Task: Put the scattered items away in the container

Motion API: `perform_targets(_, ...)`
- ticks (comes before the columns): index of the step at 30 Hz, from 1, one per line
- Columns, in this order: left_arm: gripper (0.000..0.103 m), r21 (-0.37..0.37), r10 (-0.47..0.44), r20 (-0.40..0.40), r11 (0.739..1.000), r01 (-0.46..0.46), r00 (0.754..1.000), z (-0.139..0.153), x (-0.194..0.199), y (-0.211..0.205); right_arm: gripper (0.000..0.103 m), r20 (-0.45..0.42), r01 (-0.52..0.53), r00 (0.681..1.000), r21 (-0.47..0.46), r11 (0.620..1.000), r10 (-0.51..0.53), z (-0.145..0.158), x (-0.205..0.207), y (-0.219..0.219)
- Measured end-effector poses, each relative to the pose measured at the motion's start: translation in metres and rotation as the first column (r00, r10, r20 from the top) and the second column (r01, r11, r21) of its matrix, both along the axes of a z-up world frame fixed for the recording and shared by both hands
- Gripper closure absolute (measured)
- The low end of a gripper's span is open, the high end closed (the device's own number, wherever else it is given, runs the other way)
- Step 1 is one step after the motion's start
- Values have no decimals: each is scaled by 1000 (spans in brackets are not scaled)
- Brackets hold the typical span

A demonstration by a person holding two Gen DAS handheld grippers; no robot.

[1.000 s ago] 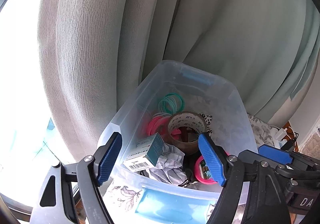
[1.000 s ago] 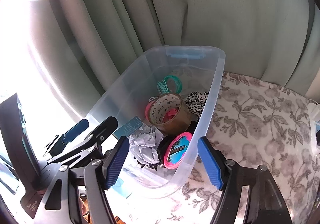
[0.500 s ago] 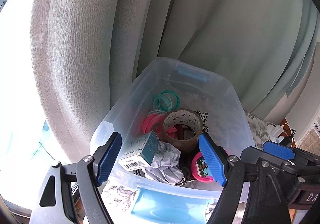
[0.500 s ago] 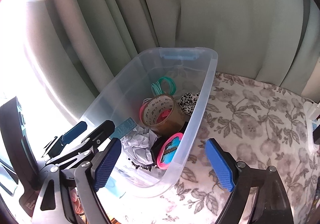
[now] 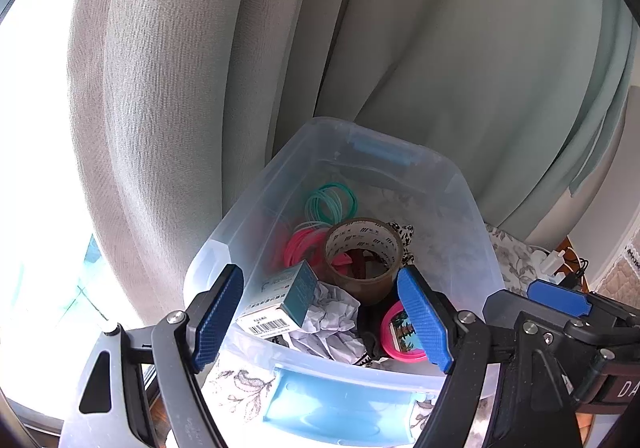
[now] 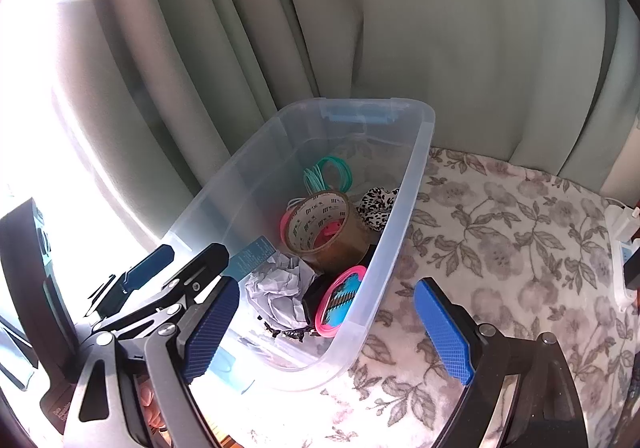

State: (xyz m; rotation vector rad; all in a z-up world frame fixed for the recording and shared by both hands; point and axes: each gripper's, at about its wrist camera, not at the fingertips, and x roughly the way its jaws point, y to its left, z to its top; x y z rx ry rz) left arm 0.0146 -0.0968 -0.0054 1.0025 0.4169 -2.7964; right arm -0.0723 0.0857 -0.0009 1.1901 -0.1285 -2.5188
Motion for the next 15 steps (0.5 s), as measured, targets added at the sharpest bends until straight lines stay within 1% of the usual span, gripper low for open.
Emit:
perform_targets(3, 23, -2, -3, -5, 1000, 3, 1000, -1, -10, -3, 12, 2, 0, 1000, -1, 1000, 0, 0, 0, 0)
perform_targets(4, 23, -2, 7, -7, 1000, -7, 1000, 0, -7, 4, 12, 3, -1, 1000, 0, 1000, 1, 0, 0, 0)
perform_targets(6, 23, -4, 55, -13, 998, -55, 998, 5, 18, 40, 12, 0, -1, 1000, 5, 1000, 1, 1, 0, -1)
perform_targets(7, 23, -1, 56, -15, 998, -56, 998, 4, 17, 40, 12, -1, -1, 1000, 6, 1000, 1, 2, 0, -1)
perform_targets(8, 23, -2, 62, -16, 998, -62, 998, 10, 18, 42, 12, -2, -1, 1000, 5, 1000, 1, 2, 0, -1)
perform_targets(9, 23, -6, 77, -17, 997, -77, 997, 24, 24, 49, 12, -2, 0, 1000, 4, 1000, 0, 2, 0, -1)
perform_targets(10, 23, -8, 86, -19, 996, -86, 996, 29, 27, 53, 12, -3, 2, 1000, 2, 1000, -2, 2, 0, -1)
perform_targets(15, 23, -18, 90, -28, 996, -91, 996, 30, 20, 48, 12, -3, 3, 1000, 3, 1000, -3, 3, -1, -1)
